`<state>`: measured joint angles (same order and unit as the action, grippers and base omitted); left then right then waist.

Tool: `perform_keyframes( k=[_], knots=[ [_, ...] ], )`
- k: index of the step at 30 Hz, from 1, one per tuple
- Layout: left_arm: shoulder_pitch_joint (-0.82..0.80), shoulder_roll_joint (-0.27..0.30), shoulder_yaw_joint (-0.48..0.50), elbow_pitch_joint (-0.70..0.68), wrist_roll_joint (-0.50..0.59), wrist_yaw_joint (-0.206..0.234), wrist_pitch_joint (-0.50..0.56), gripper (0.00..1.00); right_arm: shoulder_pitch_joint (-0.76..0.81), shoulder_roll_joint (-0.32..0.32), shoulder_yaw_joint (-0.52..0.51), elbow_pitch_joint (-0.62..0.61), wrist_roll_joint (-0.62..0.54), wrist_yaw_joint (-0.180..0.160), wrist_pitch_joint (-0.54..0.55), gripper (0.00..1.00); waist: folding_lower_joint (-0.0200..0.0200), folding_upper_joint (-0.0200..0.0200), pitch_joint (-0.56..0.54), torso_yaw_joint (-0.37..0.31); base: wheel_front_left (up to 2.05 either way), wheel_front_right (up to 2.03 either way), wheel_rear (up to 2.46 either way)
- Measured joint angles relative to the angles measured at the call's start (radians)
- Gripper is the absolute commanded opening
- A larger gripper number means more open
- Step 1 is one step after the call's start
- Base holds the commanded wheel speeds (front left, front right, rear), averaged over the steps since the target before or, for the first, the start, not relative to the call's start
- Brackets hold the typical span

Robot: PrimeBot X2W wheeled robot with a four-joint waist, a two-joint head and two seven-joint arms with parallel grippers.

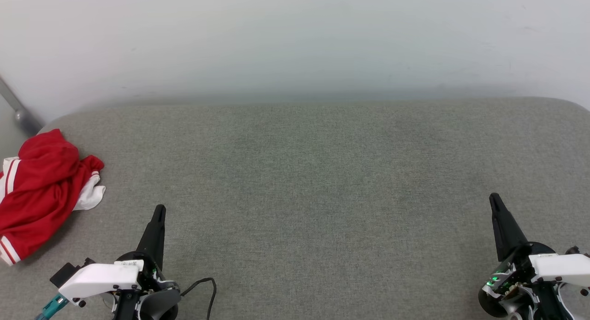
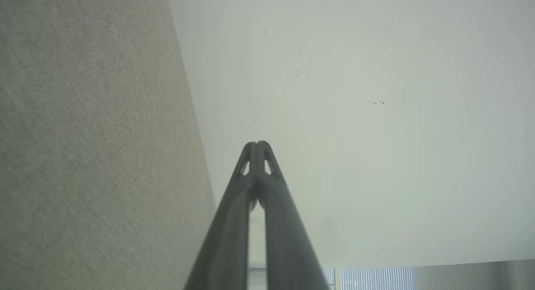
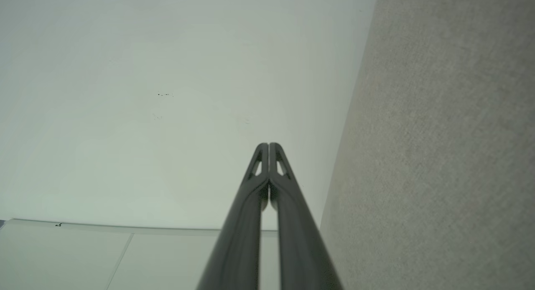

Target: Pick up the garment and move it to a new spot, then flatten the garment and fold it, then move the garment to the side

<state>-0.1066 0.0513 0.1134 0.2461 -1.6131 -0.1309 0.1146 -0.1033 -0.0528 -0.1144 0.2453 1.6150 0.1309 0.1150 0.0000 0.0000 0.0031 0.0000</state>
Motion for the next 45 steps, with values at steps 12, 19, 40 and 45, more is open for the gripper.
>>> perform_keyframes(
  k=[12, 19, 40, 45],
  knots=[
    [0.000, 0.000, 0.000, 0.000, 0.000, 0.000, 0.000, 0.00, 0.000, 0.000, 0.000, 0.000, 0.000, 0.000, 0.000, 0.00, -0.0001, 0.0000, 0.000, 0.000, 0.00, 0.00, 0.00],
    [0.000, 0.000, 0.000, 0.000, 0.000, 0.000, 0.000, 0.00, 0.000, 0.000, 0.000, 0.000, 0.000, 0.000, 0.000, 0.00, -0.0001, 0.0000, 0.000, 0.000, 0.00, 0.00, 0.00],
    [0.042, -0.005, -0.009, 0.002, 0.100, 0.018, -0.049, 1.00, 0.050, 0.002, -0.003, 0.004, -0.114, 0.000, -0.048, 1.00, 0.0000, 0.0000, 0.001, -0.001, 0.00, 0.00, 0.00],
    [0.043, -0.005, -0.016, -0.036, 0.199, 0.056, -0.072, 1.00, 0.068, 0.002, -0.009, -0.028, -0.215, 0.000, -0.071, 1.00, -0.0001, 0.0000, 0.002, -0.001, 0.00, 0.00, 0.00]
  ],
)
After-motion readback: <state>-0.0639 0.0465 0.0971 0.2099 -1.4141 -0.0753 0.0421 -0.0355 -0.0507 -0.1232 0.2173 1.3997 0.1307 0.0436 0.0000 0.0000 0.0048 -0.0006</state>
